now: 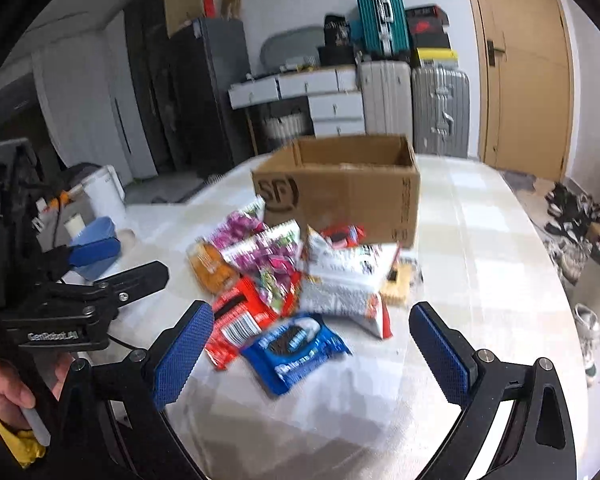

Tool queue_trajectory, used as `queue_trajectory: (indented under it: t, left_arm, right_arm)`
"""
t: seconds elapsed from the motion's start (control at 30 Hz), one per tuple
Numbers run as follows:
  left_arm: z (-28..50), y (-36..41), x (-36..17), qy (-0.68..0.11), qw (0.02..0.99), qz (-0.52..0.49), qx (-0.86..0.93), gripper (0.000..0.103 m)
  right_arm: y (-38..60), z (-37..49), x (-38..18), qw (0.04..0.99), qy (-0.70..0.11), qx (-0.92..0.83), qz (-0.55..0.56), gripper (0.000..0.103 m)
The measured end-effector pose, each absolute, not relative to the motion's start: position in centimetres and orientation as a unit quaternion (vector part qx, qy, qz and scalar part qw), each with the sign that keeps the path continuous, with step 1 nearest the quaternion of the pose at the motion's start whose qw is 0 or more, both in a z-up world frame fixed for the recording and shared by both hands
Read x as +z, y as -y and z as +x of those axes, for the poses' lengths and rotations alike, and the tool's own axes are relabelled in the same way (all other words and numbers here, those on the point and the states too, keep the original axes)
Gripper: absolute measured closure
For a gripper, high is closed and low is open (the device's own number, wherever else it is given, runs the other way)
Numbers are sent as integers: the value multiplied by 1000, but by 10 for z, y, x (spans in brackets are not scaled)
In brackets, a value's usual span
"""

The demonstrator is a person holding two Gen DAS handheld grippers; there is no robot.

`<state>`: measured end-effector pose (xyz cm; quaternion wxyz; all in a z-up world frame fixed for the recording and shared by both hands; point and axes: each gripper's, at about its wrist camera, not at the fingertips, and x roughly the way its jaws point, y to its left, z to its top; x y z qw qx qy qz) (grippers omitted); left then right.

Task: Organize snacks
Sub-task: 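Move both grippers back to the remaining snacks on the table, then grasp the blue Oreo packet with the right gripper while the left grasps the red wafer packet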

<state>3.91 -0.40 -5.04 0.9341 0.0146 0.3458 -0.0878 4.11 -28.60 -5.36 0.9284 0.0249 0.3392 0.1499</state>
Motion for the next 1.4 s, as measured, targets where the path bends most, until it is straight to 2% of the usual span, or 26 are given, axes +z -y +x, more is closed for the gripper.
queue_trajectory:
  t: [0.53,0.67,0.73,0.8,0.9,1.07,1.17,1.23,1.3,1.4]
  left_arm:
    - [90,33,-105,-443,885,10,-142,2]
    - [98,38,-116,-456,878,16,-146,10]
    - [103,39,-120,-458,876,11,-152,18]
    - [107,40,-124,-467,870,-1,-161,30]
    - [110,48,-130,-469,869,19,-155,32]
    - [107,78,-134,-437,881,112,-143,32]
    - [119,80,-144,-457,872,103,-143,32]
    - [125,78,-144,-456,874,87,-143,37]
    - [132,76,-142,-453,877,81,-142,52]
    - [139,80,-145,-455,874,88,-146,57]
  right_arm:
    - [286,50,-73,915,-383,125,6,3]
    - [296,54,-75,913,-390,116,34,3]
    - [302,55,-74,912,-390,116,54,3]
    - [303,54,-72,912,-389,117,60,3]
    - [302,53,-70,913,-385,120,56,3]
    - [298,51,-69,913,-384,126,53,3]
    - [296,51,-68,914,-382,128,53,3]
    - [295,50,-68,914,-381,128,49,3]
    - [295,50,-69,914,-382,129,47,3]
    - [297,51,-71,912,-387,127,52,3]
